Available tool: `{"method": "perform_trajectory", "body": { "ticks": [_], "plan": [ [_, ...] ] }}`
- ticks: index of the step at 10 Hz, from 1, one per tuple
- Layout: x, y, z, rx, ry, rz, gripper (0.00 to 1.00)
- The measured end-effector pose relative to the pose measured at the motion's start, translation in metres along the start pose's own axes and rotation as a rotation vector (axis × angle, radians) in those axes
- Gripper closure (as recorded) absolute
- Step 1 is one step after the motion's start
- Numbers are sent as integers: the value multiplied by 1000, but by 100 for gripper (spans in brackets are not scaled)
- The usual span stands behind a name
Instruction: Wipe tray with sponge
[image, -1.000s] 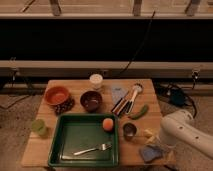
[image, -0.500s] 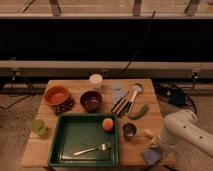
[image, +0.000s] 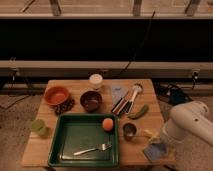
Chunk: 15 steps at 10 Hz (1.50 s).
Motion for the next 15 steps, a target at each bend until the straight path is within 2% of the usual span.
{"method": "perform_trajectory", "body": {
  "ticks": [1,2,9,12,15],
  "plan": [
    [-3,-2,-16,21,0,-17,100],
    [-5,-2,-23,30,-1,-23,100],
    [-7,-5,-23,33,-2,-35,100],
    [-37,-22,-32,44,-4,-121,100],
    [-90,-71,-35,54,1,-220,100]
  ]
}}
